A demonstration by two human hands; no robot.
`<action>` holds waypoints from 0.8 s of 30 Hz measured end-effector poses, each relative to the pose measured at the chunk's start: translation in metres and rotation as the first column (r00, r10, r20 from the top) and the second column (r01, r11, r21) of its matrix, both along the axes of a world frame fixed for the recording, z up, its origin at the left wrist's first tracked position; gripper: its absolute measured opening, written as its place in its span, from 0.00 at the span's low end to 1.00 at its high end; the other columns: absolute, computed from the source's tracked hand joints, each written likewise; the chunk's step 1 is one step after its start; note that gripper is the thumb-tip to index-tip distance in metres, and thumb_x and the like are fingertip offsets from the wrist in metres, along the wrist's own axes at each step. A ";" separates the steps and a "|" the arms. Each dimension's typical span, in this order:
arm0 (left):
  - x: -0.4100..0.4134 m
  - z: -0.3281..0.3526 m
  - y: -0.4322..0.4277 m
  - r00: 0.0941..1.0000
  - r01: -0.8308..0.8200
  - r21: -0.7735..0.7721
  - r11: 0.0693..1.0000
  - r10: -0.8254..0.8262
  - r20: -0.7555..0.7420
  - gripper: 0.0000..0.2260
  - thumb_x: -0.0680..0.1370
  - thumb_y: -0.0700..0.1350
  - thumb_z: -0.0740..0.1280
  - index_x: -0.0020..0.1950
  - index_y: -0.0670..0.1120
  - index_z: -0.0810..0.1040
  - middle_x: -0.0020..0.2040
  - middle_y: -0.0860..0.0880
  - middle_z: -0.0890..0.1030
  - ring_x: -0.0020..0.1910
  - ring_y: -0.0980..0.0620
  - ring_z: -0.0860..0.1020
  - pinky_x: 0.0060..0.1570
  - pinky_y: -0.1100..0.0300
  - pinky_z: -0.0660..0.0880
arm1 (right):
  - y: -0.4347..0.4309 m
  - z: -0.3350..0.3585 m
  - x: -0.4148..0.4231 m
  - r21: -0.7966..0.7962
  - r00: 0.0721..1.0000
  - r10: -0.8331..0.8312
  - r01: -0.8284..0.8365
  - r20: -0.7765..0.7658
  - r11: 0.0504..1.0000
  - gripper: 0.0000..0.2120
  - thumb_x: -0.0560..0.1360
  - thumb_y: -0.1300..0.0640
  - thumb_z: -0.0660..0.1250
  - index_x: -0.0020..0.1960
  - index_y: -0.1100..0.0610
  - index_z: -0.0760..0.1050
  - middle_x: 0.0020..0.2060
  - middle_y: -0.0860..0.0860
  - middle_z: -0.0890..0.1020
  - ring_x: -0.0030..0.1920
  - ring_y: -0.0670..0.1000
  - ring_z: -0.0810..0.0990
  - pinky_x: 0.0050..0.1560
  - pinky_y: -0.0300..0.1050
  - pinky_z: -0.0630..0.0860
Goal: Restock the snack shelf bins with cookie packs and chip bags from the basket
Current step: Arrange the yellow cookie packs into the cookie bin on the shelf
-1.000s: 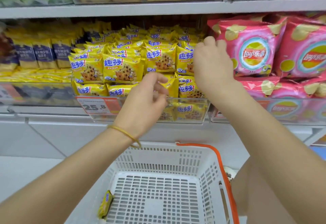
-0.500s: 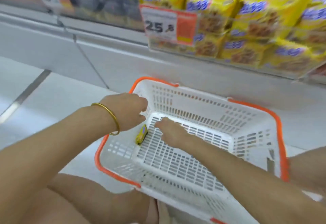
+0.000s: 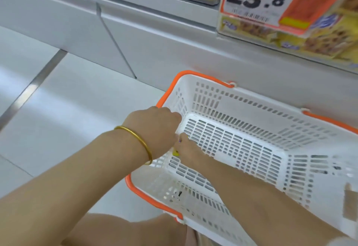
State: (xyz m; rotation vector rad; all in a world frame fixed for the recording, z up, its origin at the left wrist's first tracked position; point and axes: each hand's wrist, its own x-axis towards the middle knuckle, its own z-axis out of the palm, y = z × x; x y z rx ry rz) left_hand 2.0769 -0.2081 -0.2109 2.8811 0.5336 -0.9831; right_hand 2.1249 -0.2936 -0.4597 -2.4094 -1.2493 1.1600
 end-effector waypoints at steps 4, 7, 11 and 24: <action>0.005 -0.006 0.001 0.996 0.012 -0.065 0.998 -0.007 0.090 0.14 0.81 0.51 0.56 0.65 0.50 0.68 0.61 0.49 0.72 0.61 0.48 0.71 0.54 0.54 0.70 | -0.011 -0.001 0.001 0.105 0.915 -0.335 0.365 -0.226 0.925 0.07 0.73 0.61 0.69 0.43 0.56 0.70 0.45 0.48 0.63 0.41 0.47 0.70 0.49 0.34 0.71; 0.012 -0.006 -0.001 0.999 0.018 -0.095 0.995 -0.015 0.036 0.14 0.81 0.51 0.56 0.65 0.48 0.68 0.61 0.48 0.72 0.60 0.47 0.72 0.55 0.54 0.71 | -0.025 0.023 0.013 0.168 0.773 -0.531 0.609 -0.347 0.775 0.12 0.70 0.63 0.72 0.35 0.55 0.69 0.47 0.50 0.67 0.42 0.39 0.69 0.41 0.23 0.65; 0.029 -0.002 -0.012 0.996 0.083 -0.112 0.990 -0.077 0.053 0.17 0.80 0.51 0.58 0.66 0.46 0.68 0.63 0.45 0.71 0.62 0.45 0.71 0.59 0.52 0.70 | -0.061 0.085 0.039 0.224 0.620 -0.516 0.741 -0.591 0.633 0.15 0.68 0.66 0.74 0.41 0.53 0.70 0.48 0.51 0.74 0.44 0.52 0.77 0.40 0.41 0.74; 0.096 0.095 -0.138 0.695 0.132 -0.579 0.804 0.341 0.633 0.06 0.75 0.45 0.69 0.50 0.47 0.75 0.38 0.54 0.71 0.42 0.49 0.74 0.38 0.60 0.67 | -0.204 0.320 0.091 0.596 0.757 -0.415 0.653 -0.504 0.468 0.22 0.66 0.74 0.73 0.53 0.56 0.70 0.45 0.51 0.75 0.41 0.45 0.75 0.41 0.36 0.75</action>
